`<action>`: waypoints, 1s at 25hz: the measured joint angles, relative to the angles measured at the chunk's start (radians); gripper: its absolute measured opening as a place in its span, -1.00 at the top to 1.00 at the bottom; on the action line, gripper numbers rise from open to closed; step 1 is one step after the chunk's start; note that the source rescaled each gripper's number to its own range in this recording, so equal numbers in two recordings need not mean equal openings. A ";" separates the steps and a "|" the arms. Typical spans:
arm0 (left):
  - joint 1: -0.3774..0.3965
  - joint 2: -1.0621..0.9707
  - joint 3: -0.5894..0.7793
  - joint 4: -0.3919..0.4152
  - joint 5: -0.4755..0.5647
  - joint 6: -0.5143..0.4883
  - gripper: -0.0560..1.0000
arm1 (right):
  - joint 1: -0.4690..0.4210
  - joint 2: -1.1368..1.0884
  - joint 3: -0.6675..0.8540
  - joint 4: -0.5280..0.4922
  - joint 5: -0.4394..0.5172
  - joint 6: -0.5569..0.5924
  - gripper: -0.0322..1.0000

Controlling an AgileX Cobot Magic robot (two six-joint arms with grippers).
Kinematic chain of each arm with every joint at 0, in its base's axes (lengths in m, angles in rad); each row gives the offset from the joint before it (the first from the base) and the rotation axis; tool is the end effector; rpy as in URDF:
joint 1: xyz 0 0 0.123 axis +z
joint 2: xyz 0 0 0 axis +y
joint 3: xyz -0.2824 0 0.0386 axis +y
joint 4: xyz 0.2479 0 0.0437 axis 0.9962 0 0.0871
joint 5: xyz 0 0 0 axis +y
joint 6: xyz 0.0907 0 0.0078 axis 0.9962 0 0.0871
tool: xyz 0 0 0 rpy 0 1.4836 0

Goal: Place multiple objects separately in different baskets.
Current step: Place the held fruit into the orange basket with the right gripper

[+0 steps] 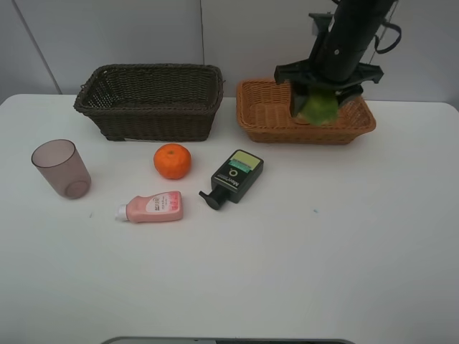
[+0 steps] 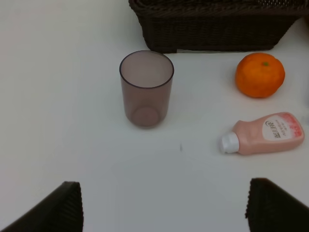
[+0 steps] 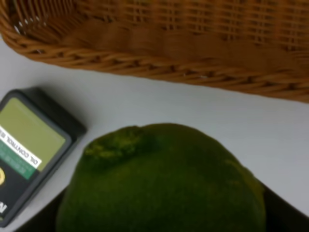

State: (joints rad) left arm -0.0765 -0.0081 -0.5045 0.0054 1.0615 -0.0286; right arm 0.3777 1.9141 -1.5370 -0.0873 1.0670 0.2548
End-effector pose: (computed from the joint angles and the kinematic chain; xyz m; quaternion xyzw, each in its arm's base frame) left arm -0.0066 0.0009 0.2783 0.0202 0.8499 -0.0250 0.5260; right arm 0.3718 0.1400 0.2366 -0.0778 0.9904 -0.0051 0.1139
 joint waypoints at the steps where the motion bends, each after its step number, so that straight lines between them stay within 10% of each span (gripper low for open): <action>1: 0.000 0.000 0.000 0.000 0.000 0.000 -0.64 | 0.000 0.019 -0.033 -0.010 0.009 0.006 0.89; 14: 0.000 0.000 0.000 0.000 0.000 0.000 -0.64 | 0.000 0.352 -0.527 -0.055 0.078 0.019 0.89; 25: 0.000 0.000 0.000 0.000 0.000 0.000 -0.64 | 0.009 0.464 -0.557 -0.055 -0.060 0.061 0.90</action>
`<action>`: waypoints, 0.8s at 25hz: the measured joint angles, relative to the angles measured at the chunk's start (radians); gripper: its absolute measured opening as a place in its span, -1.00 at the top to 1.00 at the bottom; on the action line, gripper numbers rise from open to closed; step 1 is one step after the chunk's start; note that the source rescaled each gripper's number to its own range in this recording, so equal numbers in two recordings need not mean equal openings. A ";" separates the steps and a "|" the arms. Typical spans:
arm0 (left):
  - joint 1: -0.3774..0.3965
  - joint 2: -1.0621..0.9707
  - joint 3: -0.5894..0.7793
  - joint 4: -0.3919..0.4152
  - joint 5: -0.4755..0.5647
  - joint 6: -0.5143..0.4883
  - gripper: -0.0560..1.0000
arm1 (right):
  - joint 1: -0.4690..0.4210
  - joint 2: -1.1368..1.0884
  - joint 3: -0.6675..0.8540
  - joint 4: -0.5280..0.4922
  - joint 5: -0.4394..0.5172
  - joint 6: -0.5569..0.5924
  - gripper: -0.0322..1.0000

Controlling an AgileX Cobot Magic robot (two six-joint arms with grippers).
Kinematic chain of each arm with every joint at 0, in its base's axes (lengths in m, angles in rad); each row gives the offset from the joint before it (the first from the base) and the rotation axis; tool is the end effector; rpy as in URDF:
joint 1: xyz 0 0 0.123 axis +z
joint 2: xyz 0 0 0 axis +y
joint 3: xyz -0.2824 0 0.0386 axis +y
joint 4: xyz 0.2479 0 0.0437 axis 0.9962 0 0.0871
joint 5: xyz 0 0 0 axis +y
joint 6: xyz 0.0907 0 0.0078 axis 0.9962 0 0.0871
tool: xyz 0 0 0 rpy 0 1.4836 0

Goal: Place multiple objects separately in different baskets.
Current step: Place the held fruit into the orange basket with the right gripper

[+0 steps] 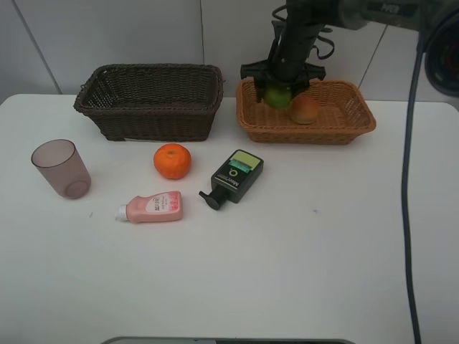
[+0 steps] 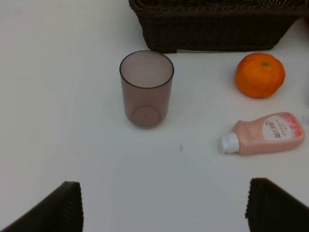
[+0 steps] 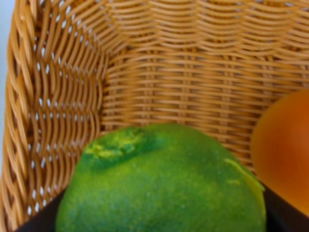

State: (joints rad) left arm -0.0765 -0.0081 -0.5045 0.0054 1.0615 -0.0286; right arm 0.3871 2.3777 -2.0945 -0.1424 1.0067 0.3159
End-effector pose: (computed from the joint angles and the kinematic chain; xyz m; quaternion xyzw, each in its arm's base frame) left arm -0.0066 0.0009 0.2783 0.0202 0.8499 -0.0250 0.5260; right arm 0.4798 0.1838 0.1789 -0.0613 0.9791 0.0008 0.1941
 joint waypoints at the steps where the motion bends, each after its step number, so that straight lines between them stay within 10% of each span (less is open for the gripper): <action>1: 0.000 0.000 0.000 0.000 0.000 0.000 -0.64 | 0.003 0.006 -0.001 0.000 -0.013 0.007 0.90; 12: 0.000 0.000 0.000 0.001 0.000 0.000 -0.64 | 0.020 0.039 -0.005 0.003 -0.041 0.013 0.88; 20: 0.000 0.000 0.000 0.001 0.000 0.000 -0.64 | 0.020 0.031 -0.005 0.003 -0.042 -0.001 -0.24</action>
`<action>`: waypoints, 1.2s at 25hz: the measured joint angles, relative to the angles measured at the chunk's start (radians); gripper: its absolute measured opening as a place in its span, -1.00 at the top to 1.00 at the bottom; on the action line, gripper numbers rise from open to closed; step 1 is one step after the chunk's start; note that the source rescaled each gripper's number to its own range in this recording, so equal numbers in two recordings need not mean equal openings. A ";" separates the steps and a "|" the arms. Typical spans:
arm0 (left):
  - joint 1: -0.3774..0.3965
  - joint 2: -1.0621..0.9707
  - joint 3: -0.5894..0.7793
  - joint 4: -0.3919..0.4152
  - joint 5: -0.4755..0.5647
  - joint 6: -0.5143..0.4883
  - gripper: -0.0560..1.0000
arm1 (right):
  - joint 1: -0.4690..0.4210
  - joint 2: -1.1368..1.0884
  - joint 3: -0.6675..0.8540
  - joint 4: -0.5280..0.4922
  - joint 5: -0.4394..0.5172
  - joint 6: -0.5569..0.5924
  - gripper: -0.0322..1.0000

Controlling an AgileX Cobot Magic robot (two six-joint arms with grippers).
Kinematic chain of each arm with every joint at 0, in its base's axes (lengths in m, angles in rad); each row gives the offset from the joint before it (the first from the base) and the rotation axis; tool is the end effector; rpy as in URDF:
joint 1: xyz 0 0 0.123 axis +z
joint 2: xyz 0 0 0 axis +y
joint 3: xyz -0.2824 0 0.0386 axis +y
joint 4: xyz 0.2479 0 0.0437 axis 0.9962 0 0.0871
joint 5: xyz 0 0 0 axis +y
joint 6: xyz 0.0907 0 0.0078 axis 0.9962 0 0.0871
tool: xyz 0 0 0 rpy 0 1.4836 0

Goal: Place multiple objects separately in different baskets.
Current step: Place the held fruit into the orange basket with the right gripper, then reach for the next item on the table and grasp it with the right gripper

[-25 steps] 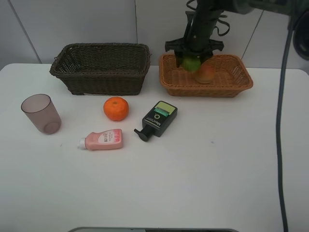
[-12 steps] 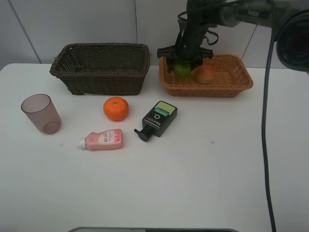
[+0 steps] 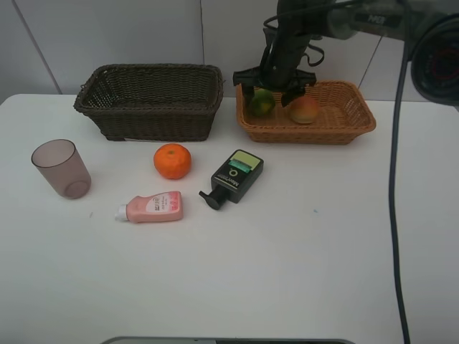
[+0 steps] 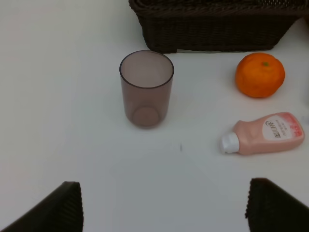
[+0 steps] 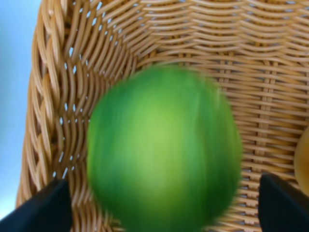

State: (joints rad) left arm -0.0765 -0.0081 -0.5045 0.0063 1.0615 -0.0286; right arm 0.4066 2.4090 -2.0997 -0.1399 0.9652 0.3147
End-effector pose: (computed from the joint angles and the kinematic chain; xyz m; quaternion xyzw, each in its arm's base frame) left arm -0.0066 0.0010 0.2783 0.0202 0.8499 -0.0245 0.5260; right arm 0.4811 0.1958 0.1656 -0.0731 0.9769 0.0072 0.2005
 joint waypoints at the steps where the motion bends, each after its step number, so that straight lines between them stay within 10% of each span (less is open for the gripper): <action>1: 0.000 0.000 0.000 0.000 0.000 0.000 -0.64 | 0.000 -0.006 0.000 0.001 0.000 0.000 -0.26; 16: 0.000 0.000 0.000 0.000 0.000 0.000 -0.64 | 0.081 -0.108 -0.001 -0.003 0.157 0.147 -0.32; 24: 0.000 0.000 0.000 0.000 0.000 0.000 -0.64 | 0.163 -0.125 -0.001 -0.082 0.251 0.290 -0.93; 30: 0.000 0.000 0.000 0.000 0.000 0.000 -0.64 | 0.227 -0.157 -0.001 -0.110 0.252 0.425 -1.00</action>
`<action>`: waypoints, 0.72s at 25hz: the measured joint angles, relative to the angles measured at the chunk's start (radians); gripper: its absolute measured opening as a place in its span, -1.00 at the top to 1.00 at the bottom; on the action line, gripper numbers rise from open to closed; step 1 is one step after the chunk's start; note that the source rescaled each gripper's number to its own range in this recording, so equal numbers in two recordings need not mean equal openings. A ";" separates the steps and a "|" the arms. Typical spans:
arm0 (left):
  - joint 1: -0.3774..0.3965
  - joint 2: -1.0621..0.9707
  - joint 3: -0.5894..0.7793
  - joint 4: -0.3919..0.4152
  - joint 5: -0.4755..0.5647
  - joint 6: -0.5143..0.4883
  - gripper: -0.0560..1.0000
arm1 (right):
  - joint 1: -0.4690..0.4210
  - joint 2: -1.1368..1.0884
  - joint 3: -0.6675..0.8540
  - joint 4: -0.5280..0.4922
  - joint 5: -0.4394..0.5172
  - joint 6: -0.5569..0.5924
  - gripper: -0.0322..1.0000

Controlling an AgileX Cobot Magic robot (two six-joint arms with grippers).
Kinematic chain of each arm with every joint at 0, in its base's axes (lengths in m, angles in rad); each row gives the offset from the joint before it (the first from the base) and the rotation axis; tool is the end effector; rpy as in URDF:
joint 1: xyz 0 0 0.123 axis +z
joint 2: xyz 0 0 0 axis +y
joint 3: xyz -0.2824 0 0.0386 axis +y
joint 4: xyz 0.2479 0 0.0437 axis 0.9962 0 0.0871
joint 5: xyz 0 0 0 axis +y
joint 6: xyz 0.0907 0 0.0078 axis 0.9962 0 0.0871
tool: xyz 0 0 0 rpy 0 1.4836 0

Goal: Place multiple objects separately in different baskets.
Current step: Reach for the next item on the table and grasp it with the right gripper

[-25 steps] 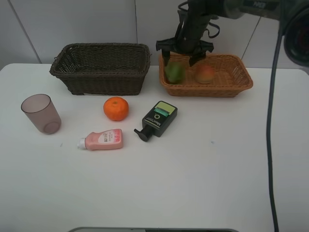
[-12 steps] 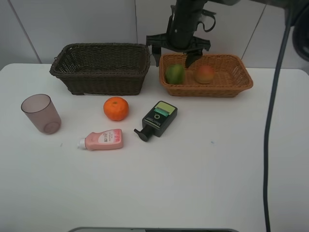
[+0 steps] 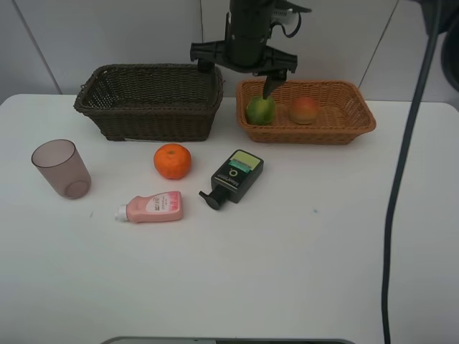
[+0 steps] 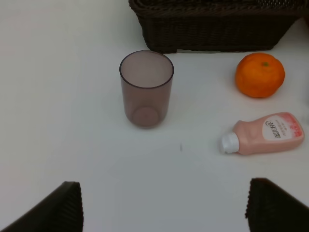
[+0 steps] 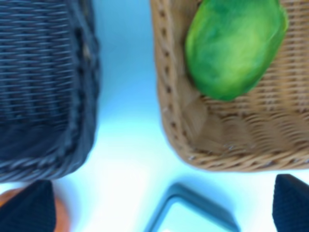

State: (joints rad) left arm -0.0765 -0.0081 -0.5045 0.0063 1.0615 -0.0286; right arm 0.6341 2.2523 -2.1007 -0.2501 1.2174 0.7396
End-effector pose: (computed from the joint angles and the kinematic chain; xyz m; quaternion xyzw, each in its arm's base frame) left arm -0.0066 0.0010 0.2783 0.0202 0.8499 -0.0245 0.5260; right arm 0.4037 0.2706 0.2391 0.0259 0.9818 -0.0037 0.1878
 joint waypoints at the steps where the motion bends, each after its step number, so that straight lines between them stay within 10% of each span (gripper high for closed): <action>1: 0.000 0.000 0.000 0.000 0.000 0.000 -0.64 | 0.016 -0.003 0.000 0.000 0.000 0.034 -1.00; 18: 0.000 0.000 0.000 0.000 0.000 0.000 -0.64 | 0.047 -0.148 0.457 -0.020 -0.144 0.295 -1.00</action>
State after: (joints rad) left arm -0.0765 -0.0081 -0.5045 0.0063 1.0615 -0.0286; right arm 0.6812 2.1041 -1.6441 -0.2698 1.0738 1.0347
